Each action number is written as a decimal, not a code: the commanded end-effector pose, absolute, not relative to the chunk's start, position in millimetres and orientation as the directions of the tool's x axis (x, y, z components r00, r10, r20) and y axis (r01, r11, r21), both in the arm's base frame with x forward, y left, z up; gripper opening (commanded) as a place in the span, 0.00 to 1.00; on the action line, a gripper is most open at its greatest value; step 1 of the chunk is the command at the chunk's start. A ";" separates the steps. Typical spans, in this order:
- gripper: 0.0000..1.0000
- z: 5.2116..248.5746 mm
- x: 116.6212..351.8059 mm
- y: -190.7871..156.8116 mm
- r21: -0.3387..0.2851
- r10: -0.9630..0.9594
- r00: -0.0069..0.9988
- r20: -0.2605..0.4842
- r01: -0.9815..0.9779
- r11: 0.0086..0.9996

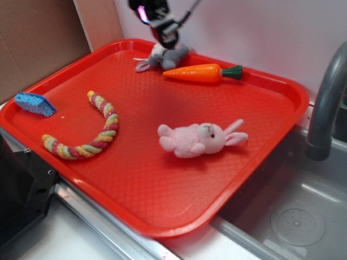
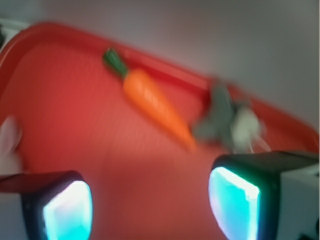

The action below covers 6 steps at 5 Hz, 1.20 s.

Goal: Grab the carrot.

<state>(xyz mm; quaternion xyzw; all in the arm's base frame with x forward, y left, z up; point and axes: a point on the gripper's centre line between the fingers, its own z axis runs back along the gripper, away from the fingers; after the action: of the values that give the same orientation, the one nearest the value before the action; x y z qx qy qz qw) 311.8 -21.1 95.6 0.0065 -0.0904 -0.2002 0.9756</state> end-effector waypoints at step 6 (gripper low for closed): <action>1.00 17.3 333.6 -45.7 0.082 -0.501 0.843 0.197 0.495 0.865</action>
<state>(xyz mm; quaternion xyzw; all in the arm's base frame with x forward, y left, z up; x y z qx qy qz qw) 333.8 -35.4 15.8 0.0100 -0.1054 -0.2502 0.9624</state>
